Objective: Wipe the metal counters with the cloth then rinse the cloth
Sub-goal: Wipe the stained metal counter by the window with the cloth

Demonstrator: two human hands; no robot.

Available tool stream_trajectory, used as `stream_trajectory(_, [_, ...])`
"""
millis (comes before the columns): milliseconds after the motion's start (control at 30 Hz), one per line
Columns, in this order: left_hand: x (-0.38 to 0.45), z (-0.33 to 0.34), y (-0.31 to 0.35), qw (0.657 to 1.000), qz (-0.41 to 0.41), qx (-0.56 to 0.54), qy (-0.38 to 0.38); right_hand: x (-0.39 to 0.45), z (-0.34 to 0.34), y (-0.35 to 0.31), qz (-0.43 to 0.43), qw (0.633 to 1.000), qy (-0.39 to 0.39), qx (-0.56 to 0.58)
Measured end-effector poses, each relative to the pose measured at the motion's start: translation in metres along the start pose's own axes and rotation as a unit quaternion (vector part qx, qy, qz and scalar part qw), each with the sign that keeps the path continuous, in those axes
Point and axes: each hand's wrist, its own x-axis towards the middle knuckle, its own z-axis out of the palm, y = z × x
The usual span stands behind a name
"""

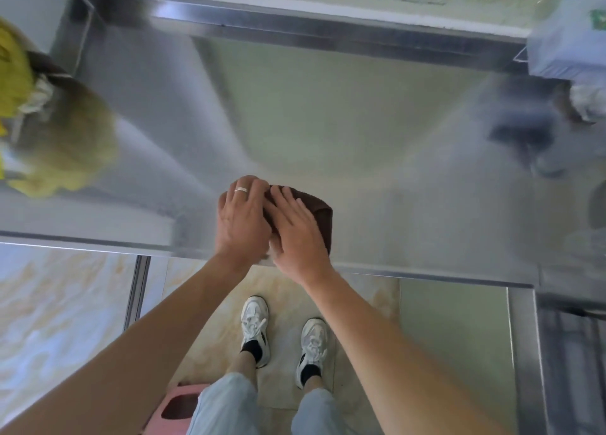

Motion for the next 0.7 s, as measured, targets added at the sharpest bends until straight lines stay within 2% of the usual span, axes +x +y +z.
stream_trajectory(67, [0.002, -0.008, -0.019, 1.000, -0.008, 0.016, 0.020, 0.005, -0.013, 0.016, -0.073, 0.996, 0.021, -0.045])
stream_trajectory(100, [0.003, -0.012, -0.028, 0.999, -0.011, 0.020, 0.032, 0.004, -0.019, 0.027, -0.068, 0.994, 0.049, -0.074])
stream_trajectory(167, [0.006, -0.017, -0.045, 0.998, -0.023, 0.029, 0.056, 0.001, -0.027, 0.043, 0.018, 0.986, 0.116, -0.115])
stream_trajectory(233, [0.009, -0.021, -0.061, 0.995, -0.049, 0.044, 0.070, 0.007, -0.020, 0.043, 0.122, 0.974, 0.142, -0.130])
stream_trajectory(333, [0.011, -0.026, -0.086, 0.990, -0.106, 0.071, 0.055, 0.037, 0.003, 0.021, 0.157, 0.970, 0.143, -0.119])
stream_trajectory(433, [0.010, -0.033, -0.103, 0.988, -0.126, 0.076, 0.043, 0.077, 0.027, -0.006, 0.123, 0.980, 0.125, -0.091])
stream_trajectory(700, [0.008, -0.071, -0.166, 0.981, -0.164, 0.063, 0.080, 0.159, 0.096, -0.106, -0.038, 0.998, 0.045, -0.021])
